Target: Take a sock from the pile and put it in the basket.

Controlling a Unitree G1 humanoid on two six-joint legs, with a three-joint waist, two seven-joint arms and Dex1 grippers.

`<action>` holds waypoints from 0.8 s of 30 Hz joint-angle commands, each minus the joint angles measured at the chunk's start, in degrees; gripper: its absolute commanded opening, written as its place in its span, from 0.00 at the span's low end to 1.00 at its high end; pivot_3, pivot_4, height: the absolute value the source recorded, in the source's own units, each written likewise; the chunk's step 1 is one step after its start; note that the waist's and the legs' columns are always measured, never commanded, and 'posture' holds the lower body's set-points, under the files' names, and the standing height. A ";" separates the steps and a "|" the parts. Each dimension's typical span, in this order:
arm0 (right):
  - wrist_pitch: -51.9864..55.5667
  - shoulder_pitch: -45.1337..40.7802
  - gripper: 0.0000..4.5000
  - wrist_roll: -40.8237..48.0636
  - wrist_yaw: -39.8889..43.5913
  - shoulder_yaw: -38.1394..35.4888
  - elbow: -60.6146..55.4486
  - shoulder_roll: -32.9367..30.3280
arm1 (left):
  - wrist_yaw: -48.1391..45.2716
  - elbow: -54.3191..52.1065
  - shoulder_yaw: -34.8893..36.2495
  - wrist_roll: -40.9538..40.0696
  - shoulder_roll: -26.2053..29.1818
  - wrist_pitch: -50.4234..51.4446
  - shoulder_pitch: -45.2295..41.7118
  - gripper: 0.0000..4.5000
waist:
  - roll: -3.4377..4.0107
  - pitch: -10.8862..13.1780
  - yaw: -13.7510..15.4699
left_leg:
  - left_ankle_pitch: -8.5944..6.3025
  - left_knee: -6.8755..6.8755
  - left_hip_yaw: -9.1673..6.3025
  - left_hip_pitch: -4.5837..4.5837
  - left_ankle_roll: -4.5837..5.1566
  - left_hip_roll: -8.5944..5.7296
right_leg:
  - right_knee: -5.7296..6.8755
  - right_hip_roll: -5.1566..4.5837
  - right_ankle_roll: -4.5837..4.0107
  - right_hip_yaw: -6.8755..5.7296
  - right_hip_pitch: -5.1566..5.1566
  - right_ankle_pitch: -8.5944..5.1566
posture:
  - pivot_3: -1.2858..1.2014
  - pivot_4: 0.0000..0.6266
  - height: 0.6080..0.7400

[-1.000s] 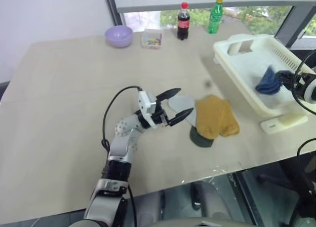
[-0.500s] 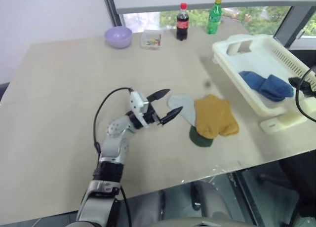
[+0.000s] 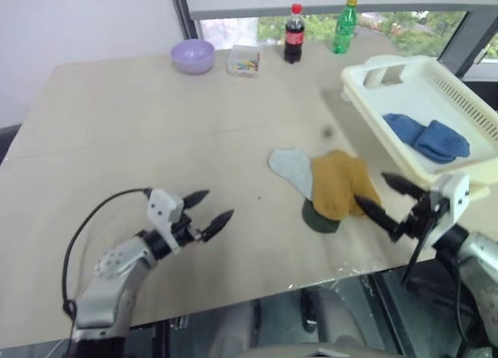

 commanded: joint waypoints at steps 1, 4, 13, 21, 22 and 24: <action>-8.41 5.36 1.00 -1.78 7.96 -2.92 6.47 -0.94 | -0.26 -4.24 3.26 -0.89 1.07 -1.34 3.79 1.00 | -0.01 -0.01 -0.03 | 0.00 0.02 0.01 0.03 0.00 -0.01 | -0.02 -0.04 0.00 0.00 0.04 0.00 | 0.52 0.24 0.94; -15.53 8.56 1.00 -3.90 14.53 -5.45 15.37 -3.62 | -1.02 -5.27 6.44 -1.51 1.12 -2.90 9.19 1.00 | 0.02 0.00 -0.53 | -0.06 0.07 0.09 0.10 -0.11 0.07 | -0.03 -0.08 0.01 -0.07 0.10 -0.01 | 0.52 0.24 0.94; -15.44 2.35 1.00 -0.32 17.93 -8.82 22.28 -6.73 | -6.41 -5.83 11.12 -3.08 -0.29 -9.61 21.47 1.00 | 0.02 0.01 -0.93 | -0.17 0.01 0.27 0.13 -0.29 0.40 | 0.08 0.04 0.01 -0.39 -0.04 -0.01 | 0.52 0.24 0.94; -12.61 -1.49 1.00 0.22 18.04 -6.21 20.61 -7.16 | -9.66 -5.34 12.18 -4.22 -1.57 -13.15 27.12 1.00 | -0.01 0.01 -0.37 | -0.11 0.01 0.30 -0.03 -0.16 0.24 | 0.01 0.05 -0.01 -0.43 -0.14 -0.02 | 0.52 0.24 0.94; -12.48 -1.78 1.00 0.08 18.17 -5.86 20.53 -7.22 | -9.72 -5.35 12.42 -4.36 -1.75 -13.69 27.31 1.00 | -0.01 0.01 -0.40 | -0.12 0.01 0.31 -0.04 -0.15 0.21 | 0.01 0.02 0.00 -0.42 -0.14 -0.02 | 0.52 0.24 0.94; -12.34 -2.05 1.00 -0.59 18.87 -4.83 20.60 -7.64 | -9.62 -5.43 12.97 -5.33 -2.34 -14.32 27.04 1.00 | -0.01 0.01 -0.42 | -0.12 0.02 0.35 -0.03 -0.14 0.17 | 0.01 -0.03 0.00 -0.38 -0.14 -0.02 | 0.52 0.24 0.94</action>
